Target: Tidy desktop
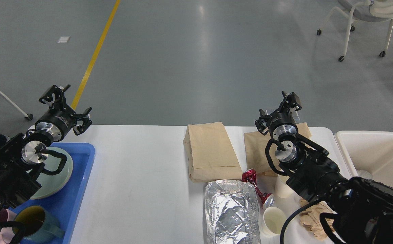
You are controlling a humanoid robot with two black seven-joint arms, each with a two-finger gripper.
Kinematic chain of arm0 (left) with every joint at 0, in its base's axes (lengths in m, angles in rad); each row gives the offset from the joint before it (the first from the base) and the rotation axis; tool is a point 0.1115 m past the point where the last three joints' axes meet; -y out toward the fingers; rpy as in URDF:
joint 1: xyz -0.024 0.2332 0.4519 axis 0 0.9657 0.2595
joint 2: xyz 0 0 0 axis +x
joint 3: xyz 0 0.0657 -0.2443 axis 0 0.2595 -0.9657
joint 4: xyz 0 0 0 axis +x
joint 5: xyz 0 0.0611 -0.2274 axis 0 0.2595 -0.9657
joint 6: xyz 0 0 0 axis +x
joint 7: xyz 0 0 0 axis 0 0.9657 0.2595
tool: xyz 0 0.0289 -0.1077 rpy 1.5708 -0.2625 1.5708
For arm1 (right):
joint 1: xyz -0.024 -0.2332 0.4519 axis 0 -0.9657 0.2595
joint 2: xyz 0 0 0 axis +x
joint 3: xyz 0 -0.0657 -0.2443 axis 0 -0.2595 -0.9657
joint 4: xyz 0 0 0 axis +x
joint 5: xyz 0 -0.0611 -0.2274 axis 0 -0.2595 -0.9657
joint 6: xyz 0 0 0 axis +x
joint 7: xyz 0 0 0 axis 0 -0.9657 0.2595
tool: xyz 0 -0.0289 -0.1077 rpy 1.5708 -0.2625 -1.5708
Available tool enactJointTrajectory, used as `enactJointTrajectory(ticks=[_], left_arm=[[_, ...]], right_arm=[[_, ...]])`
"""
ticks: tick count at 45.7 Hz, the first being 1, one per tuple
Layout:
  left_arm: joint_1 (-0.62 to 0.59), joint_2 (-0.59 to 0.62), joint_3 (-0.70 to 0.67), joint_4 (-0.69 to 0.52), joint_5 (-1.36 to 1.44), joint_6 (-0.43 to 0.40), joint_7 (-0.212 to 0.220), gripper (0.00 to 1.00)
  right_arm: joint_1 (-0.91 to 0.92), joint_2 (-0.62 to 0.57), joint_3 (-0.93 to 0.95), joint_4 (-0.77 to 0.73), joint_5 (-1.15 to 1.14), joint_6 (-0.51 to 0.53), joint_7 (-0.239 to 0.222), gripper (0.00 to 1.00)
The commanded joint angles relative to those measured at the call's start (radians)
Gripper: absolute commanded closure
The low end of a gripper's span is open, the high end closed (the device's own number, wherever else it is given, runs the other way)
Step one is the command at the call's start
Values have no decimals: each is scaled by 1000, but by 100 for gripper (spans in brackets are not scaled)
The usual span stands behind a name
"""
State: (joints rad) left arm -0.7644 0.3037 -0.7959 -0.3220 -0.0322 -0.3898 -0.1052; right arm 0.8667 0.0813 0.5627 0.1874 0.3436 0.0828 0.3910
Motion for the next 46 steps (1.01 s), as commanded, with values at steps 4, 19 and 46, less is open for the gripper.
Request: enactJointTrajectory(ticks=[4, 19, 46], left_arm=[[7, -3, 0, 0, 0, 0, -13, 3], [7, -3, -3, 0, 0, 0, -31, 3], [7, -5, -5, 0, 0, 0, -33, 3]], right_arm=[[0, 0, -1, 0, 0, 0, 0, 0], [0, 0, 0, 0, 0, 0, 0, 0], [0, 0, 0, 0, 0, 0, 0, 0]])
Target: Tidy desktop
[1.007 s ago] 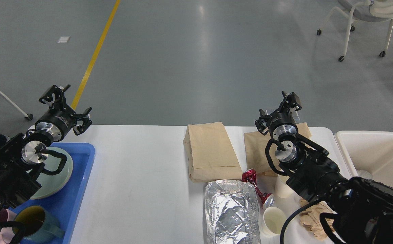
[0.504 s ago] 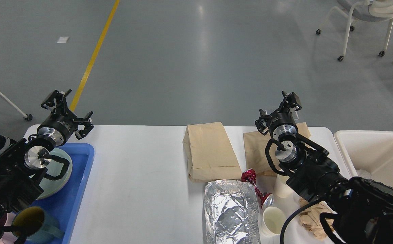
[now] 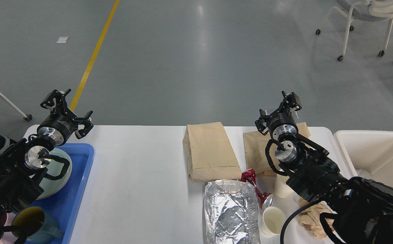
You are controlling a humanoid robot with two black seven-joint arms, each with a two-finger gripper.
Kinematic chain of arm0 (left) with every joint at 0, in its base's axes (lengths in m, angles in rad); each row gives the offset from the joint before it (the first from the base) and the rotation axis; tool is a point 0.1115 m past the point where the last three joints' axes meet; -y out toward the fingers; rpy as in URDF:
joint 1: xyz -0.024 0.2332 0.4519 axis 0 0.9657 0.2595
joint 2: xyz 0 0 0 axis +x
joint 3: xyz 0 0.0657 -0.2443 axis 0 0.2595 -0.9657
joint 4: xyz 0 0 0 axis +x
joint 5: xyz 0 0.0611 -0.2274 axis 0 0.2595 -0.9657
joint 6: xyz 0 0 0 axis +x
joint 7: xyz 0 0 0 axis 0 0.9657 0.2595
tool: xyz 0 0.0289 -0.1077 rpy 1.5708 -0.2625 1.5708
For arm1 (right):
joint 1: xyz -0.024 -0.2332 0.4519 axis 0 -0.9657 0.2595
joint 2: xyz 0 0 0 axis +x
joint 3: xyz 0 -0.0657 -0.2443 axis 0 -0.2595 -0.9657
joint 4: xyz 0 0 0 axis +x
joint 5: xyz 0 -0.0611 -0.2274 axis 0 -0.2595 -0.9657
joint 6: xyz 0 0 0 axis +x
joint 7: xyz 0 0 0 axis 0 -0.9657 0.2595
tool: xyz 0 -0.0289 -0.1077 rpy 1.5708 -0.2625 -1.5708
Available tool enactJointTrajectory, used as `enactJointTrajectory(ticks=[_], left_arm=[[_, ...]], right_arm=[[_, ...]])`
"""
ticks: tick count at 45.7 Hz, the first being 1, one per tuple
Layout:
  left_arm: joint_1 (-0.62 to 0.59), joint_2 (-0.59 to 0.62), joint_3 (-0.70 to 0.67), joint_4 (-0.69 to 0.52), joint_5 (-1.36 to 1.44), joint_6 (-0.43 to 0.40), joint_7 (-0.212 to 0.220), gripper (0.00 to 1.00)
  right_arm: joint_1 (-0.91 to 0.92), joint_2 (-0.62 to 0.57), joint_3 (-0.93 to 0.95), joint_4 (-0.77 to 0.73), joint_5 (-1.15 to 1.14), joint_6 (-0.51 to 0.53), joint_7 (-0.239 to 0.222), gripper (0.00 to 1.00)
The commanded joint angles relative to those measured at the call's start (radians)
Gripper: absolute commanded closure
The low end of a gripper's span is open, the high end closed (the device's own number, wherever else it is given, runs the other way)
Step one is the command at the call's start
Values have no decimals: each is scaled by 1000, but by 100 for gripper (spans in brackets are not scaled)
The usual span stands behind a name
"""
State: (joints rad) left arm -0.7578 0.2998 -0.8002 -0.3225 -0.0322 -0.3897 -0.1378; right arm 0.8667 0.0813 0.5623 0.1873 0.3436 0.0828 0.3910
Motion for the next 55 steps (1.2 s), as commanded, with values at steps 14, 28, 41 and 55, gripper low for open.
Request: enactJointTrajectory(ticks=[14, 28, 41, 55], left_arm=[[0, 1, -1, 0, 0, 0, 1, 3], [0, -1, -1, 0, 0, 0, 0, 3], [0, -1, -2, -1, 0, 0, 0, 3], [0, -1, -2, -1, 0, 0, 0, 3]], right_arm=[[0, 0, 1, 1, 0, 0, 0, 0], [0, 0, -1, 0, 0, 0, 0, 0], [14, -3, 10, -3, 0, -2, -4, 0], [44, -94, 10, -8, 0, -5, -6, 0]])
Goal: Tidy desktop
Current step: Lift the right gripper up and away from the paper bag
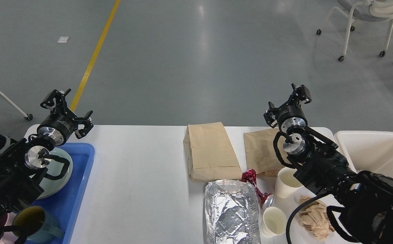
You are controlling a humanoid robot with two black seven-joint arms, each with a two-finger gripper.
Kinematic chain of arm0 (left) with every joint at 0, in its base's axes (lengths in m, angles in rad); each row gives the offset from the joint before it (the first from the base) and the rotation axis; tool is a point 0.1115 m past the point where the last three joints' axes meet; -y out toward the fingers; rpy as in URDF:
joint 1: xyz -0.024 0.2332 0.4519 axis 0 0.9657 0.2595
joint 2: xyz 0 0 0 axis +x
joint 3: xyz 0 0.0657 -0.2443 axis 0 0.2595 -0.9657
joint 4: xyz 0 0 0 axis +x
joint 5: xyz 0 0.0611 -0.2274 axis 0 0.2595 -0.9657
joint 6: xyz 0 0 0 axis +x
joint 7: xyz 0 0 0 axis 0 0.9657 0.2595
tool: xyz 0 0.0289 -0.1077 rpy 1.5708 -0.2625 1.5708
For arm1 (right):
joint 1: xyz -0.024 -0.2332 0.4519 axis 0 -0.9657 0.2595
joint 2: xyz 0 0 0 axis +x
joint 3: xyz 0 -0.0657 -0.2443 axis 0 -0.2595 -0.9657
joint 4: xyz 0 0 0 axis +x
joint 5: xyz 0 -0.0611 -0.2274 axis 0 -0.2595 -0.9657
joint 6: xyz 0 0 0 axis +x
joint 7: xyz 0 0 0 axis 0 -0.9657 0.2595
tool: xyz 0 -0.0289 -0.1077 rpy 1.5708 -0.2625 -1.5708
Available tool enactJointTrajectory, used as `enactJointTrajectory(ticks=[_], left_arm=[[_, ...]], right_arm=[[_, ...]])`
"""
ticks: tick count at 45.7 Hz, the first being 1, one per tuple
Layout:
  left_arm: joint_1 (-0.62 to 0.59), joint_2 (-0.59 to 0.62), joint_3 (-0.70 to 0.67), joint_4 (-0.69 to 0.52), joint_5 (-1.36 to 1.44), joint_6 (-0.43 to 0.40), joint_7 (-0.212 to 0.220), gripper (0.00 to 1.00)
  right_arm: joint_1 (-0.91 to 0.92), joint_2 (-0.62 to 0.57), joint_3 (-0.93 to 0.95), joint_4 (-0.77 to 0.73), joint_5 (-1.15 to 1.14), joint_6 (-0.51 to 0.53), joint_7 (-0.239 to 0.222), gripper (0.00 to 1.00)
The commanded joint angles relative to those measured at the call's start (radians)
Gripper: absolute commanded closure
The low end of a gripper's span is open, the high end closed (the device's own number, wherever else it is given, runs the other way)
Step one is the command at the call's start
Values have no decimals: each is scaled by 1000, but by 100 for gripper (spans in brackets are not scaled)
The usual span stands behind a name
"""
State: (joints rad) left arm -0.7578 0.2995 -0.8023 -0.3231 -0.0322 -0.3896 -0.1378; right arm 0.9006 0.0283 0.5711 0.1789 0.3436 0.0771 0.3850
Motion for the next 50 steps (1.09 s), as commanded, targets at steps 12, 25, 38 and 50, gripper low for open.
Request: enactJointTrajectory(ticks=[12, 25, 38, 50], left_arm=[[0, 0, 0, 1, 0, 0, 0, 3], [0, 0, -1, 1, 0, 0, 0, 3], [0, 0, -2, 1, 0, 0, 0, 3], [0, 0, -2, 1, 0, -2, 0, 3]], right_arm=[[34, -116, 3, 5, 0, 4, 2, 0], [54, -128, 0, 2, 0, 3, 3, 0], [38, -191, -2, -4, 0, 0, 3, 0], [-64, -223, -2, -9, 0, 4, 3, 0]])
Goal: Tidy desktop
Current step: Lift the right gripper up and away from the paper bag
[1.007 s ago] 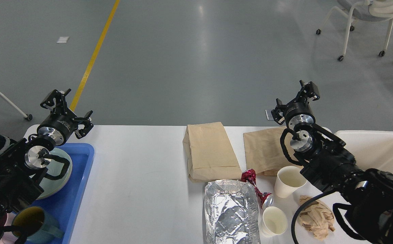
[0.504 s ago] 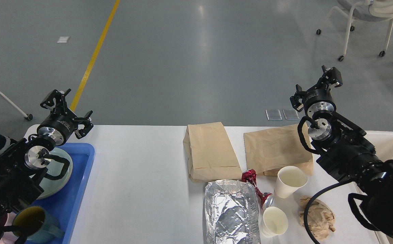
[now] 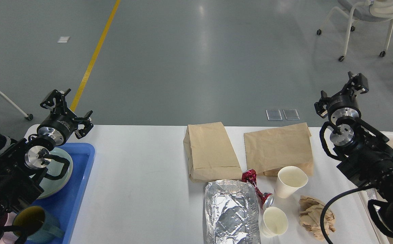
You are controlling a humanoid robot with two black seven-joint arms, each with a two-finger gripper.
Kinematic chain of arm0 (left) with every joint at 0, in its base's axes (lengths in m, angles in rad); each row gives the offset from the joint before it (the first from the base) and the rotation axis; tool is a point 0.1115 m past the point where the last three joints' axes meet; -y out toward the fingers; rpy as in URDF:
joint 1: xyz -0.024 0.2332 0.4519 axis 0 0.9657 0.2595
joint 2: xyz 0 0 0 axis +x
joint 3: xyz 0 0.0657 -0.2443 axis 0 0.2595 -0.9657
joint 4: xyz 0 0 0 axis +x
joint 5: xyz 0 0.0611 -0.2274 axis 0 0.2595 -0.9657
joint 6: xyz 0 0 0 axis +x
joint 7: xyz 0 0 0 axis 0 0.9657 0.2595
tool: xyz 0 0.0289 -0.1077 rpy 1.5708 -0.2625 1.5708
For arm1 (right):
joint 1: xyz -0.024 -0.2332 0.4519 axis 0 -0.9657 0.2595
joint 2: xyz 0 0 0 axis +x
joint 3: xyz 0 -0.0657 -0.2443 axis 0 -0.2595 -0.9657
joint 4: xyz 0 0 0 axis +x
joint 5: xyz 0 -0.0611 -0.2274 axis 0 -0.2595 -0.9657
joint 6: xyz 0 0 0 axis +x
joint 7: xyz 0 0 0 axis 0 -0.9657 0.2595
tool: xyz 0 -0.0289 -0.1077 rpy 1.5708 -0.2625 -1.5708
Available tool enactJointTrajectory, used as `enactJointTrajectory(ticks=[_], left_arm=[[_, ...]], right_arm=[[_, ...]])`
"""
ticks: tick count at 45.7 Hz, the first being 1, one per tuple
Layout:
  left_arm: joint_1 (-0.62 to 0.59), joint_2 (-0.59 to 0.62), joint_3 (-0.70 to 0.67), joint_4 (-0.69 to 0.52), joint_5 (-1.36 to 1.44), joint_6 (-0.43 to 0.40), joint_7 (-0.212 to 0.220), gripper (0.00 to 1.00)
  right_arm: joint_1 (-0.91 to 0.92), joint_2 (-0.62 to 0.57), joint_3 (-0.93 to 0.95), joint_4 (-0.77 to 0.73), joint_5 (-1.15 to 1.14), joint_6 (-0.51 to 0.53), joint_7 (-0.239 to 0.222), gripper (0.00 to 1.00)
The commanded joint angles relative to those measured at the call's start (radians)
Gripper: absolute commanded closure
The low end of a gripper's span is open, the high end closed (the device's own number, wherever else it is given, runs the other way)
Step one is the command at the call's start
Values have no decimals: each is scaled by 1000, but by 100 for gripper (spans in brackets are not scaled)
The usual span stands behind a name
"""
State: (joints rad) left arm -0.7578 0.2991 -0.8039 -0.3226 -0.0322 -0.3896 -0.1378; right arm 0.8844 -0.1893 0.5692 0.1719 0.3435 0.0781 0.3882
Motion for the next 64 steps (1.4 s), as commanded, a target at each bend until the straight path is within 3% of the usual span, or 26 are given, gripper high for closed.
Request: enactJointTrajectory(ticks=[1, 10, 22, 35, 40, 44, 49, 55, 64], left_arm=[[0, 0, 0, -1, 0, 0, 0, 3], [0, 0, -1, 1, 0, 0, 0, 3], [0, 0, -1, 1, 0, 0, 0, 3], [0, 0, -1, 0, 0, 0, 0, 3], [2, 0, -1, -1, 0, 0, 0, 3], [2, 0, -1, 1, 0, 0, 0, 3], [2, 0, -3, 1, 0, 0, 0, 3], [2, 0, -3, 0, 0, 0, 0, 3], [2, 0, -3, -1, 0, 0, 0, 3]], right_arm=[[-54, -6, 0, -2, 0, 5, 0, 0], [-73, -13, -72, 9, -49, 9, 1, 0], [37, -32, -599, -12, -124, -31, -6, 0], [155, -108, -1165, 4, -126, -5, -58, 0], [267, -117, -1377, 110, -127, 121, -164, 0], [379, -119, -1515, 184, -126, 270, -213, 0], [444, -118, -1566, 199, -123, 403, -219, 0], [516, -113, -1591, 221, -110, 480, -219, 0], [706, -116, -1753, 480, -106, 565, -213, 0]])
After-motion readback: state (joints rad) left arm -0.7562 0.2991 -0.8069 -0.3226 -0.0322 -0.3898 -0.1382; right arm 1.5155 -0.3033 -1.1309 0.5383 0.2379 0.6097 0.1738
